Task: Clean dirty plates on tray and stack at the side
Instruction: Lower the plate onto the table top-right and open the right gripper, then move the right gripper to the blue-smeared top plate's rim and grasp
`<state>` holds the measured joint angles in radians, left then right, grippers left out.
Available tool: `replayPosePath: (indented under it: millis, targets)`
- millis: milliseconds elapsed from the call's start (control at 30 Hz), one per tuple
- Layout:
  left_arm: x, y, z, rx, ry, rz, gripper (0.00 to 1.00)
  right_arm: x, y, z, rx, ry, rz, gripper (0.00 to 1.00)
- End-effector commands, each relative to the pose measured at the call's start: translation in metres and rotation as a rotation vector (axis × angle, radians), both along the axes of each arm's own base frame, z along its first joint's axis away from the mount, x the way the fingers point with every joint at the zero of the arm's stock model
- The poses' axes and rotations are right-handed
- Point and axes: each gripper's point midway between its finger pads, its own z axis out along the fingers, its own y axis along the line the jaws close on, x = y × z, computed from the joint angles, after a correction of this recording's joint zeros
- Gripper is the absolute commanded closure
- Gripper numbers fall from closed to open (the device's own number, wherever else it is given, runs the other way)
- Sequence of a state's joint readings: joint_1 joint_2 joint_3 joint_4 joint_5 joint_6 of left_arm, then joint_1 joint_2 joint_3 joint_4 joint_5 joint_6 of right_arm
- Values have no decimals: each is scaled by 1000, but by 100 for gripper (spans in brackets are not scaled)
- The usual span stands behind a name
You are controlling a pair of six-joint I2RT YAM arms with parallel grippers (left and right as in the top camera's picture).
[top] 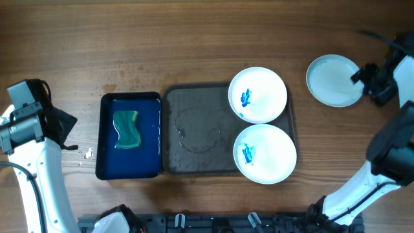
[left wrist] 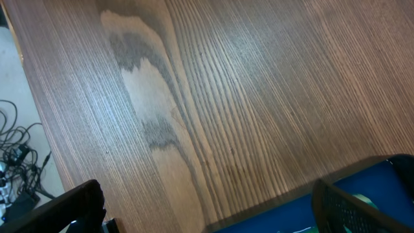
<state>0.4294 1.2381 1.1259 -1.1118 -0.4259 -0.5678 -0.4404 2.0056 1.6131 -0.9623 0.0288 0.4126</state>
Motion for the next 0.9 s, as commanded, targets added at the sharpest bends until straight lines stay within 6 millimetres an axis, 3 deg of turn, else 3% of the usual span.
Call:
replayPosePath:
  millis: [0, 67, 100, 167, 200, 267, 333, 467, 567, 867]
  targets:
    - [-1, 4, 3, 14, -8, 29, 0, 34, 44, 107, -61, -244, 245, 32]
    - [-1, 4, 3, 14, -8, 29, 0, 35, 70, 127, -55, -285, 308, 47]
    - [-1, 4, 3, 14, -8, 29, 0, 37, 87, 132, -29, -309, 366, 44]
    - [-1, 4, 3, 14, -8, 29, 0, 39, 143, 139, 128, -369, 563, 12]
    - [-1, 4, 3, 14, -8, 29, 0, 36, 157, 136, 173, -366, 601, 11]
    - [-1, 4, 3, 14, -8, 29, 0, 27, 184, 113, 236, -300, 652, 21]
    - [-1, 4, 3, 14, -8, 29, 0, 16, 205, 81, 274, -236, 689, 20]
    - [-1, 4, 3, 14, -8, 29, 0, -12, 231, 21, 301, -132, 741, 20]
    - [-1, 4, 3, 14, -8, 29, 0, -24, 247, -9, 314, -110, 761, 23]
    - [-1, 4, 3, 14, -8, 29, 0, -23, 249, -64, 329, -105, 657, 24]
